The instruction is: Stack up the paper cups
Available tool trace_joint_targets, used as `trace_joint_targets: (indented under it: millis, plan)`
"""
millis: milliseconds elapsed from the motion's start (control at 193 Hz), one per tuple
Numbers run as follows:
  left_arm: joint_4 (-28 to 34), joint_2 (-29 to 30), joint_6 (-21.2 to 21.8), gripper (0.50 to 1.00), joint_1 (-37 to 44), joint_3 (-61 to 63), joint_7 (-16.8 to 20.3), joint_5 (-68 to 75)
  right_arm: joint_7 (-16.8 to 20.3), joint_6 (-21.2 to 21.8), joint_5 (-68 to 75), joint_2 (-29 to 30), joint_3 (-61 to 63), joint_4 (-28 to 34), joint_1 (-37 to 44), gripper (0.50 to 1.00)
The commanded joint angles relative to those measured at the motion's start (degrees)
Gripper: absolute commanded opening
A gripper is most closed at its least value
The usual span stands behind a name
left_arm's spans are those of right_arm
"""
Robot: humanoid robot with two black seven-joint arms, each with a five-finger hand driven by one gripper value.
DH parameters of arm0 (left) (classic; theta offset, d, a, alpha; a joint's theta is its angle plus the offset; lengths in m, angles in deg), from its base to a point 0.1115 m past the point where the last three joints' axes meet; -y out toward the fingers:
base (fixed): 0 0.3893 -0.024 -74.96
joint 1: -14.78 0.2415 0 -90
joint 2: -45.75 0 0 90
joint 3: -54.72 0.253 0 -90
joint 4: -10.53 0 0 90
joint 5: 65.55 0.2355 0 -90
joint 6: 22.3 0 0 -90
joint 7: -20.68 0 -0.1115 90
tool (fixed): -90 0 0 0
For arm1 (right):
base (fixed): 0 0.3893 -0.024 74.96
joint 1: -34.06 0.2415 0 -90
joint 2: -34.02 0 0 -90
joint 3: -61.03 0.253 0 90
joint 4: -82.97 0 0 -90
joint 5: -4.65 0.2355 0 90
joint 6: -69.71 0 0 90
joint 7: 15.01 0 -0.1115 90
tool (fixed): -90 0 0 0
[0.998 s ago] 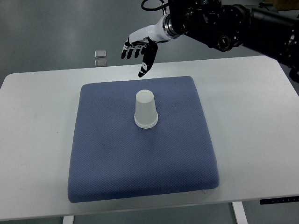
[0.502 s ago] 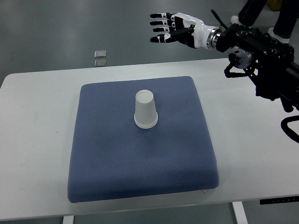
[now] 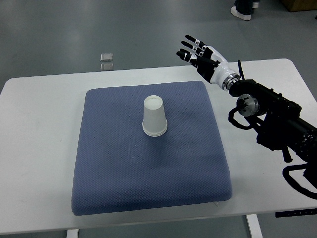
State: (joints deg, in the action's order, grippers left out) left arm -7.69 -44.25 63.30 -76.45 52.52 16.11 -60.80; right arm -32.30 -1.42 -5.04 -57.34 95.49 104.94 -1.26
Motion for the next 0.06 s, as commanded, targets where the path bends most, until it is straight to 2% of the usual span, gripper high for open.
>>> trace_joint_targets:
  millis: [0,52]
  plan:
    - [-0.2,0.0,0.0,1.0,0.0,0.0,0.0,0.0,-0.1,-0.1,0.0,0.2,0.0,0.0,-0.3,0.915]
    - [-0.2,0.0,0.0,1.0,0.0,0.0,0.0,0.0,-0.2,-0.2,0.0,0.4,0.0,-0.1,-0.4,0.915]
